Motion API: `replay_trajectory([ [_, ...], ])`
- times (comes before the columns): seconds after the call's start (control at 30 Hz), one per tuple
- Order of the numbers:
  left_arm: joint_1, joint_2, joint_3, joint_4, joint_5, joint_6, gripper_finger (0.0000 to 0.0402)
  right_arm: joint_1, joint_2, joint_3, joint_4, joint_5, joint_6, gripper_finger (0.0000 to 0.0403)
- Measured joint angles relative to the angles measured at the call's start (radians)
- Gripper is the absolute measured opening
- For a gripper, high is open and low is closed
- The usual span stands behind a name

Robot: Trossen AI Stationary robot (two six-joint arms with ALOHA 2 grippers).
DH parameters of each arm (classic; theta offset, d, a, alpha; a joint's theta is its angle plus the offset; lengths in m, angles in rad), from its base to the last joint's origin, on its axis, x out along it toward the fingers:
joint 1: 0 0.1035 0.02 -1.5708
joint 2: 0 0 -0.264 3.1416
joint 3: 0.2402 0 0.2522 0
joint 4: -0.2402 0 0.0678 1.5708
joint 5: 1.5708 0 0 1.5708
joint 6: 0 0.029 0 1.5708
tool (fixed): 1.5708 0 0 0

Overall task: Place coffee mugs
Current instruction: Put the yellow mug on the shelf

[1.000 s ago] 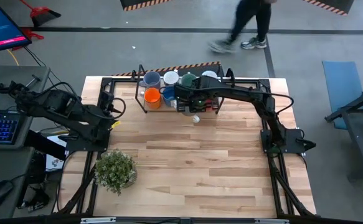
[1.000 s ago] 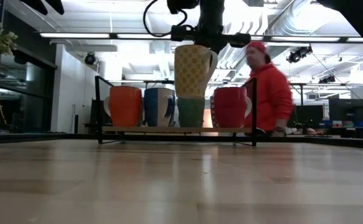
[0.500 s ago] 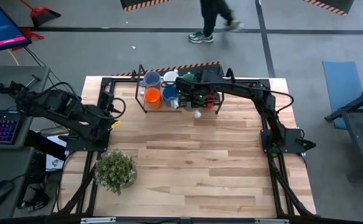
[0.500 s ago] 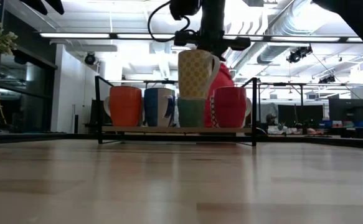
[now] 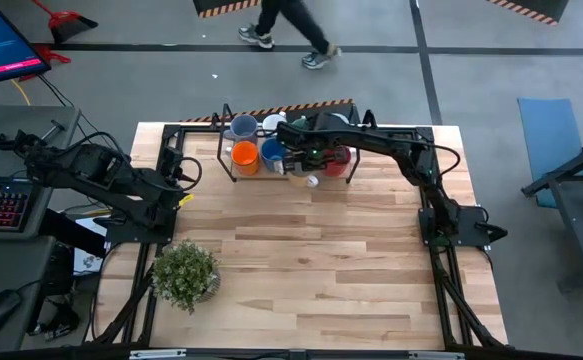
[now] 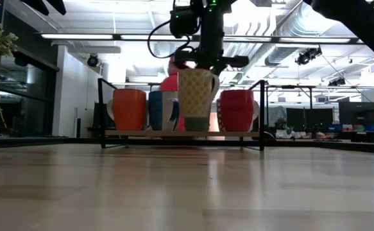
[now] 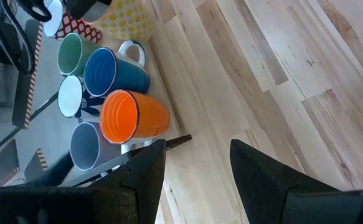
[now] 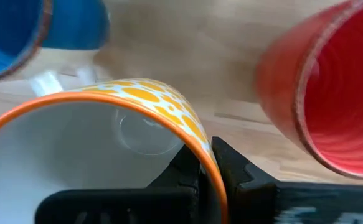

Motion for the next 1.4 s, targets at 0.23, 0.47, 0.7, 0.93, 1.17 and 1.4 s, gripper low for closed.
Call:
replay_trajectory([
  [0.23,0.0,0.0,0.0,0.0,0.0,0.01,0.0168,-0.017,0.001,0.0,0.014,0.028,-0.019,0.0],
  [0.47,0.0,0.0,0.0,0.0,0.0,0.027,0.0168,-0.031,0.008,0.0,0.014,0.048,-0.027,0.0],
  [0.7,0.0,0.0,0.0,0.0,0.0,0.027,0.0168,-0.046,0.008,0.0,0.014,0.055,-0.045,0.0],
  [0.93,0.0,0.0,0.0,0.0,0.0,0.051,0.0168,-0.057,0.026,0.0,0.031,0.053,-0.061,0.0],
  [1.17,0.0,0.0,0.0,0.0,0.0,0.052,0.0168,-0.066,0.033,0.0,0.029,0.054,-0.074,0.0],
  [1.4,0.0,0.0,0.0,0.0,0.0,0.053,0.0168,-0.071,0.033,0.0,0.031,0.074,-0.081,0.0],
])
